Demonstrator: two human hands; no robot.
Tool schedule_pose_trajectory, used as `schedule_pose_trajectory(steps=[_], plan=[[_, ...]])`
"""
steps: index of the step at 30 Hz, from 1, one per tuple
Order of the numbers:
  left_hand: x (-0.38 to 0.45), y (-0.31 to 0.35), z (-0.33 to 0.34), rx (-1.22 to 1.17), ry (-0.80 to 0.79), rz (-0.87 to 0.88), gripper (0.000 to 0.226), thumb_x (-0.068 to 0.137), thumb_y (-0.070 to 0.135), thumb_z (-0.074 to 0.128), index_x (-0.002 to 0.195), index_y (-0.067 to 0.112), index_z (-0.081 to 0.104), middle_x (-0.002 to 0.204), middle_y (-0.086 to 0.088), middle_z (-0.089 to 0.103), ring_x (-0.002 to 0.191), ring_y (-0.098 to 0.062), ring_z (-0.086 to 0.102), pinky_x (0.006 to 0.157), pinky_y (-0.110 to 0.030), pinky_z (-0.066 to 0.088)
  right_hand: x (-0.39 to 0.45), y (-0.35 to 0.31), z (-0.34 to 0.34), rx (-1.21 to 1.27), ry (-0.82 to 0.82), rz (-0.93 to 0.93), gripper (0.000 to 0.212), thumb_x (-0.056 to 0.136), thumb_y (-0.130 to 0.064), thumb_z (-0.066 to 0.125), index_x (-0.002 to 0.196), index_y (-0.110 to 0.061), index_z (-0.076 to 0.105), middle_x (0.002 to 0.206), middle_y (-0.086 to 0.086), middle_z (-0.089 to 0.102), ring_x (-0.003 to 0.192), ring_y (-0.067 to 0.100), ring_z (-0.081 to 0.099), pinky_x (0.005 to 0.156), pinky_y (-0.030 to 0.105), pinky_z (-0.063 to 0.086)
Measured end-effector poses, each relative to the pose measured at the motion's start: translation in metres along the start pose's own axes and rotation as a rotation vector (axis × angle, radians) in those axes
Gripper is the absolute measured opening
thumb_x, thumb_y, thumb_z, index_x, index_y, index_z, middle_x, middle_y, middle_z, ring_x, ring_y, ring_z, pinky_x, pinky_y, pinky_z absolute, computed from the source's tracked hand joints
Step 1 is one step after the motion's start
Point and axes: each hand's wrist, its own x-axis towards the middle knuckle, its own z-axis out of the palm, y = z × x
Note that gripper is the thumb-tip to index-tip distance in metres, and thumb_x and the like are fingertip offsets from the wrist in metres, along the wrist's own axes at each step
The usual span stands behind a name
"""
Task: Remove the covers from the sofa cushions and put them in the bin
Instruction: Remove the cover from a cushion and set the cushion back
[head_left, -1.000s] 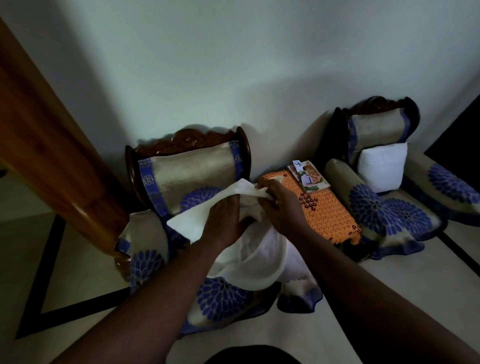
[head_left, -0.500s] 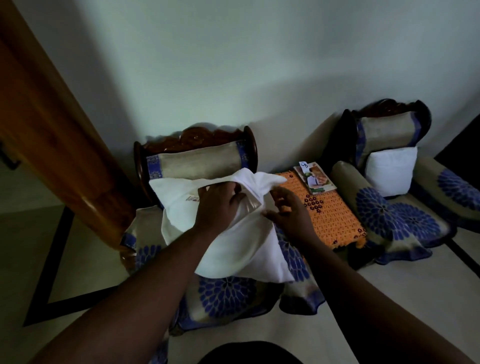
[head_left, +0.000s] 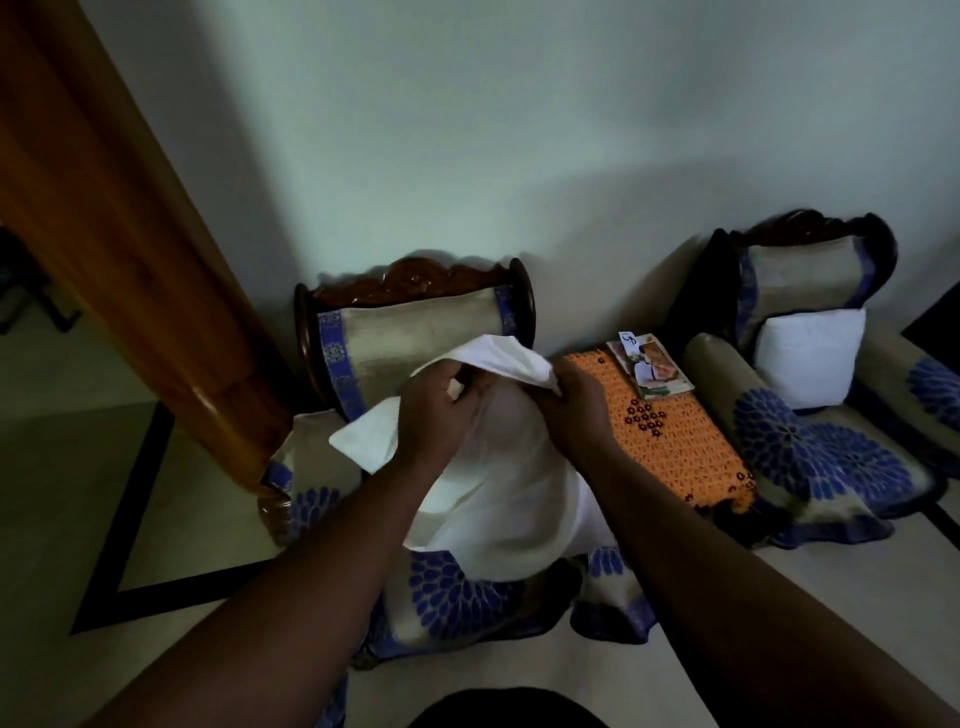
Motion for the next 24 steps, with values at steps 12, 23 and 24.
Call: schedule_pose_trajectory(steps=[12,23,24], plan=[[-0.040,-0.107,-0.028,-0.516,-0.281,-0.961,0.051,0.101,0.051,0.049,0.138,0.017,0.055,0.132,0.001,0.062,0.123,-0.020,0.058,0.105,-0.039,0.046,0.017,0.029,-0.041,0.349,0.136,0.249,0.007,0.095,-0.024,0.067,0.098,-0.030,0.069,0.095,-0.008,0.072,0.090,0.009,0.068,0.076,0.029,0.054],[-0.014,-0.078,-0.030,-0.644,0.051,-1.055,0.024,0.088,0.042,0.073,0.100,0.021,0.073,0.099,-0.001,0.076,0.094,-0.022,0.069,0.085,-0.038,0.056,0.028,0.048,-0.034,0.032,0.200,0.345,0.016,0.096,-0.019,0.057,0.110,-0.017,0.064,0.100,-0.001,0.064,0.102,0.025,0.062,0.094,0.041,0.051],[-0.013,-0.078,-0.030,-0.694,0.039,-1.093,0.028,0.085,0.041,0.076,0.103,0.021,0.074,0.100,-0.001,0.077,0.095,-0.023,0.070,0.089,-0.041,0.055,0.028,0.051,-0.033,0.018,0.178,0.339,0.021,0.095,-0.014,0.055,0.113,-0.014,0.066,0.102,0.000,0.065,0.102,0.024,0.062,0.094,0.040,0.051]])
